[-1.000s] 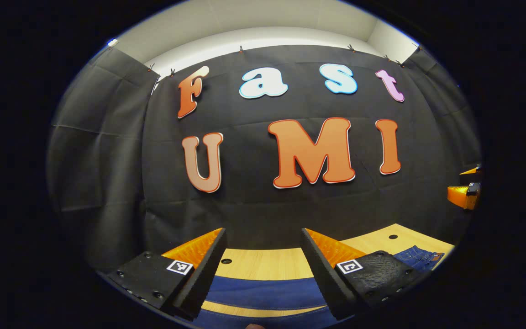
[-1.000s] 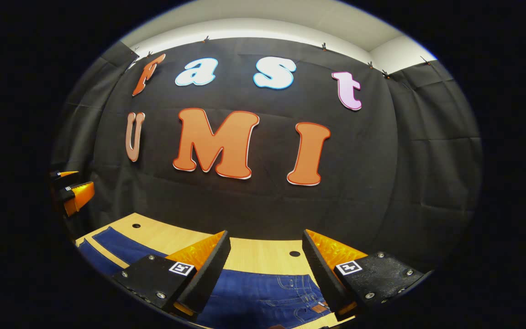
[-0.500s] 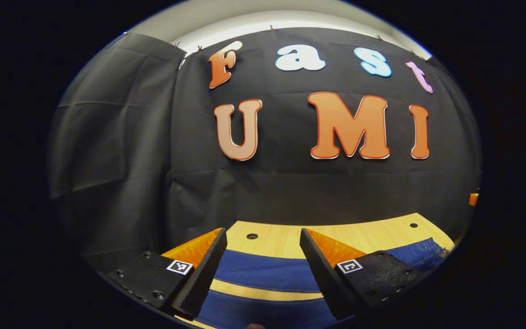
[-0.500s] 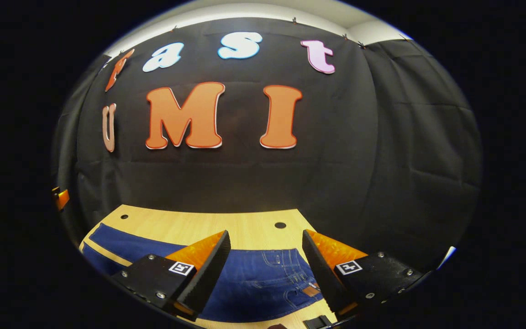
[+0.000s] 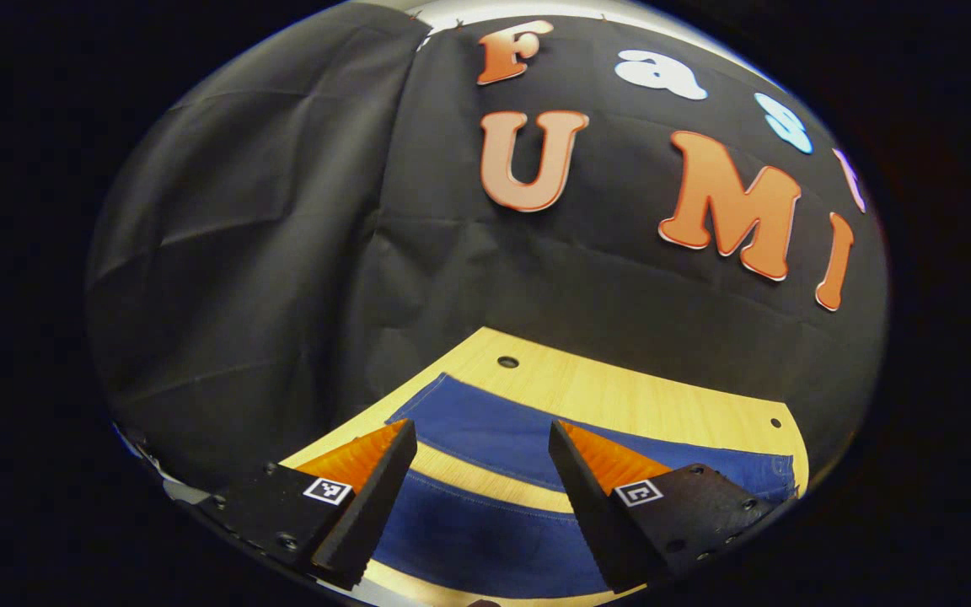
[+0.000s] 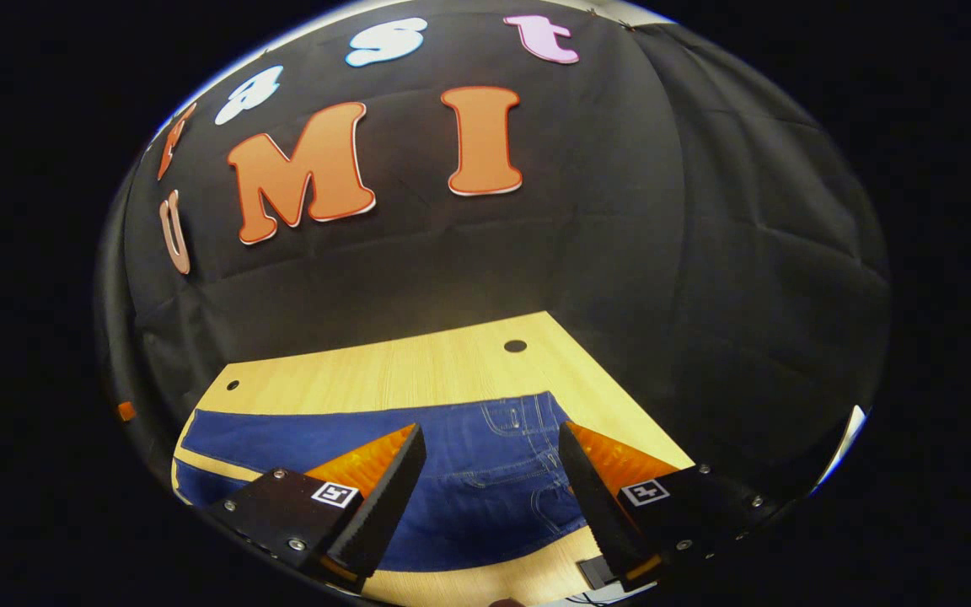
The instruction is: Grasp the waist and the cuffs of the jeans and fold them to make the two legs overlap; first hold the waist and fold one-third of the jeans toward the cuffs, then hold the cuffs and fold the remaining one-third in the same direction to finish folding.
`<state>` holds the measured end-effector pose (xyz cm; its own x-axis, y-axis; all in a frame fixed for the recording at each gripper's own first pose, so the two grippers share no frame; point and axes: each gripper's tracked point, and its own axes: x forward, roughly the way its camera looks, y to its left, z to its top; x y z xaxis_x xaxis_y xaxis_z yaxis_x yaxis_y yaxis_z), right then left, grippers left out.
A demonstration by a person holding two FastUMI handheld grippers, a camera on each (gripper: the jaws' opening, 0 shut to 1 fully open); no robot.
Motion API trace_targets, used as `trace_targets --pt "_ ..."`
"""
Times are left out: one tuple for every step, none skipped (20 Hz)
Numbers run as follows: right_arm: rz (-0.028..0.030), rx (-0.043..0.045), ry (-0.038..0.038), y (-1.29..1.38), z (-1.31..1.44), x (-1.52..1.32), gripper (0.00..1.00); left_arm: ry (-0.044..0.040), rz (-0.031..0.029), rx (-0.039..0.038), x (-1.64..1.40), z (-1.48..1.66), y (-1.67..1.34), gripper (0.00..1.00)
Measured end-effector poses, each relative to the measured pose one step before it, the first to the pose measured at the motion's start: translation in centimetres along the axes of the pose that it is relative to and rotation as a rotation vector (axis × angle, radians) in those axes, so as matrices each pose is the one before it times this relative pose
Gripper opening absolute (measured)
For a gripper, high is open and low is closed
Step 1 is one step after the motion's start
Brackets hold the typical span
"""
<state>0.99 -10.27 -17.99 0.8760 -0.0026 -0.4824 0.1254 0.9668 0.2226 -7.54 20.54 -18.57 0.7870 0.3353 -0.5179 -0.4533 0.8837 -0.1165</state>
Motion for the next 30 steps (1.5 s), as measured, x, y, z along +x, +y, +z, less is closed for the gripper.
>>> trace_targets --pt "0.00294 0.01955 0.02246 -0.176 -0.555 0.329 0.97 0.02794 0.01499 -0.02072 0.285 -0.664 0.764 0.97" --pt "0.00352 0.02204 0.02454 -0.269 -0.589 0.316 0.97 0.02382 0.0142 -0.02038 -0.036 -0.715 1.09 0.97" --pt "0.00391 0.02345 0.02349 -0.196 -0.603 0.39 0.97 0.02119 0.01195 -0.01893 0.309 -0.648 0.796 0.97" --pt "0.00334 0.01894 0.02656 -0.514 -0.696 0.399 0.97 0.02222 0.01226 -0.01283 0.149 -0.768 0.767 0.97" --pt "-0.00359 0.01847 0.03285 -0.489 -0.839 0.234 0.96 0.01472 0.01442 -0.01021 0.205 -0.467 0.816 0.98" --pt "0.00046 0.01138 0.02419 -0.494 -0.713 0.082 0.96 0.02155 0.00916 -0.01072 0.038 -0.754 0.72 0.97" --pt "-0.00581 0.01058 0.02513 -0.635 -0.74 0.288 0.97 0.02065 0.00278 -0.01675 0.092 -0.46 0.553 0.97" --pt "0.00165 0.01133 0.02628 -0.465 -0.707 0.371 0.97 0.0258 0.00482 -0.02244 0.26 -0.862 0.891 0.97" --pt "-0.00431 0.01856 0.02777 -0.53 -0.72 0.358 0.97 0.03201 0.0027 -0.02448 0.414 -0.719 0.834 0.97" --pt "0.00135 0.02938 0.03035 -0.266 -0.667 0.414 0.97 0.02526 0.01197 -0.0313 0.272 -0.88 1.132 0.97" --pt "0.00053 0.03721 0.02666 -0.307 -0.586 0.554 0.98 0.02675 0.0025 -0.03502 0.441 -0.513 0.593 0.97" --pt "0.00104 0.0432 0.02703 -0.273 -0.672 0.483 0.98 0.02904 0.00413 -0.04533 0.412 -0.586 0.779 0.97" --pt "0.00068 0.0408 0.02836 -0.213 -0.583 0.532 0.98 0.03673 0.00021 -0.04234 0.434 -0.527 0.735 0.97" --pt "-0.00639 0.03456 0.02109 -0.484 -0.662 0.202 0.98 0.02929 -0.00889 -0.03777 0.615 -0.691 0.373 0.97" --pt "-0.00099 0.01954 0.01662 -0.261 -0.289 0.466 0.98 0.02302 -0.0006 -0.02461 0.547 -0.368 0.608 0.98" --pt "-0.00895 0.01368 0.0168 -0.404 -0.389 0.387 0.98 0.02268 0.00477 -0.02786 0.191 -0.276 0.607 0.98" --pt "0.0003 0.00782 0.02095 -0.223 -0.308 0.41 0.98 0.02259 0.01041 -0.0328 0.371 -0.109 0.777 0.97" --pt "-0.00352 0.01395 0.01009 -0.062 -0.234 0.277 0.98 0.02986 0.00339 -0.03333 0.226 -0.301 0.851 0.98" --pt "0.00652 0.01318 0.00969 0.074 -0.051 0.405 0.98 0.02114 -0.00255 -0.039 0.189 -0.02 0.662 0.98" --pt "-0.00727 0.01997 0.00904 -0.195 -0.094 0.204 0.98 0.02097 -0.00245 -0.03905 0.35 -0.365 1.194 0.98" --pt "0.01087 0.01655 0.01157 0.166 -0.164 0.302 0.98 0.02367 0.00455 -0.03366 0.315 -0.303 1.08 0.98" --pt "-0.00177 0.01817 0.01185 -0.146 -0.293 0.259 0.98 0.0152 0.00329 -0.03283 0.273 -0.085 1.042 0.98" --pt "0.00834 0.0148 0.01236 -0.003 -0.178 0.313 0.98 0.01497 0.01484 -0.02811 0.187 0.025 1.094 0.96" --pt "0.00268 0.01787 0.0177 -0.156 -0.452 0.13 0.98 0.01278 0.00205 -0.02949 0.18 -0.131 0.603 0.96" --pt "0.0091 0.02078 0.00732 -0.011 -0.148 0.148 0.98 0.01137 -0.00975 -0.02585 0.317 0.005 0.392 0.98" --pt "0.00147 0.02212 0.01407 -0.139 -0.382 0.251 0.98 0.01095 -0.00541 -0.02834 0.504 -0.16 0.565 0.98" --pt "0.00565 0.01986 0.00522 -0.117 -0.119 0.146 0.98 0.01378 -0.01062 -0.02349 0.429 0.009 0.468 0.98" --pt "-0.00043 0.0184 0.0104 -0.208 -0.235 0.294 0.98 0.01189 -0.00014 -0.02674 0.367 -0.141 0.813 0.98" --pt "0.0073 0.0145 0.0043 -0.026 -0.126 0.197 0.97 0.00692 -0.0034 -0.01911 0.216 -0.015 0.367 0.98" --pt "0.00306 0.01172 0.00882 -0.104 -0.205 0.265 0.97 0.0066 -0.00432 -0.01495 0.158 0.114 0.349 0.98"
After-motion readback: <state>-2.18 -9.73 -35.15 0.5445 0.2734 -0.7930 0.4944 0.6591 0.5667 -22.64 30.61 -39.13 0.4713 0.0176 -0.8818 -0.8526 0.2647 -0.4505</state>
